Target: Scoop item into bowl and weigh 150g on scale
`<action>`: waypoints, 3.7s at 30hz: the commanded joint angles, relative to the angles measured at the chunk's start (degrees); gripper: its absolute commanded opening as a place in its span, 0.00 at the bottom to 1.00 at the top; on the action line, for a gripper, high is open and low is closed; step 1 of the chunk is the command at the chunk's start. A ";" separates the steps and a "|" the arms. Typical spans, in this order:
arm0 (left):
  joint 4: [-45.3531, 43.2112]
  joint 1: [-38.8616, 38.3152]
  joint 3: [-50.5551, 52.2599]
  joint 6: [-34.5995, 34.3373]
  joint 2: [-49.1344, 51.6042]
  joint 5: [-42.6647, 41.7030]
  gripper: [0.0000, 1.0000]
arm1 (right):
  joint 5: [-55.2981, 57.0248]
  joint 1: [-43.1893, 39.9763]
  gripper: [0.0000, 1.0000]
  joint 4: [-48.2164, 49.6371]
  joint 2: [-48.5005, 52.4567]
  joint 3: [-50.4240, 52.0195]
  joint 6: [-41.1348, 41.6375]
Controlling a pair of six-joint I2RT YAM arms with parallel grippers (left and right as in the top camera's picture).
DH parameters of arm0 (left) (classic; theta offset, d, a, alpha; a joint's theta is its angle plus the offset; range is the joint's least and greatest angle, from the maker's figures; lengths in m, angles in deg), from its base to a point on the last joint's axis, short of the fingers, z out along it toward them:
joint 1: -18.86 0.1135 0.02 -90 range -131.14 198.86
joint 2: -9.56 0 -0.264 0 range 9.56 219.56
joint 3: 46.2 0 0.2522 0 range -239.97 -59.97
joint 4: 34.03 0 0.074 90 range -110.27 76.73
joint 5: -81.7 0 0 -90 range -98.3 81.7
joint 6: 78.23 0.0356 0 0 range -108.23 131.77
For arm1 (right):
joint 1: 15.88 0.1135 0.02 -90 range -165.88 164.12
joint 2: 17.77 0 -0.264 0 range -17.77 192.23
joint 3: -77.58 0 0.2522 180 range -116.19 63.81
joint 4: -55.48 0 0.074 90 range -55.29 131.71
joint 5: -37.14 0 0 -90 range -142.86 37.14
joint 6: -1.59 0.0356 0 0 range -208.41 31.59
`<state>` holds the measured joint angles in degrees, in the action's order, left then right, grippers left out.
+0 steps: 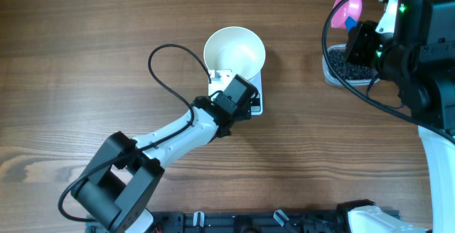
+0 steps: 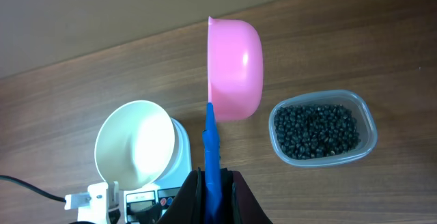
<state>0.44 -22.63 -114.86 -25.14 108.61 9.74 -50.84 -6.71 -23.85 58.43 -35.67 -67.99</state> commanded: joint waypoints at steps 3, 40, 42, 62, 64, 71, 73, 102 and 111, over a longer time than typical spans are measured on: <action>-0.22 1.14 0.37 2.01 1.38 1.51 1.00 | 1.18 -0.24 0.04 0.20 0.46 -1.01 -0.87; -2.47 3.06 0.37 5.22 3.89 -1.70 1.00 | 1.20 -0.24 0.04 0.35 0.46 -1.01 -0.92; -2.45 3.06 0.37 5.22 4.17 -1.70 1.00 | 1.18 -0.24 0.04 0.33 0.46 -1.01 -0.90; 7.04 0.72 0.35 5.27 -14.64 -7.98 1.00 | 1.18 -0.24 0.04 -0.90 0.46 -1.01 -0.90; 11.08 1.27 0.35 6.29 -20.15 -8.48 1.00 | 0.96 -0.24 0.04 -1.53 0.46 -1.01 -0.92; 23.93 6.75 0.35 17.22 -35.21 -10.93 1.00 | 1.03 -0.24 0.04 1.66 0.46 -1.01 -2.08; 24.02 6.80 0.35 17.22 -35.30 -10.93 1.00 | 1.44 -0.24 0.04 3.80 0.48 -1.01 -3.85; 24.37 6.80 0.35 17.20 -34.36 -10.97 1.00 | 48.85 -0.26 0.04 35.39 1.75 -1.01 2.08; 24.37 6.80 0.35 17.20 -34.36 -10.97 1.00 | 49.44 -0.26 0.04 35.54 1.97 -1.01 2.16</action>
<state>24.77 -16.21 -114.66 -8.81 74.07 -0.92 -3.15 -6.71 11.32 59.94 -35.67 -66.15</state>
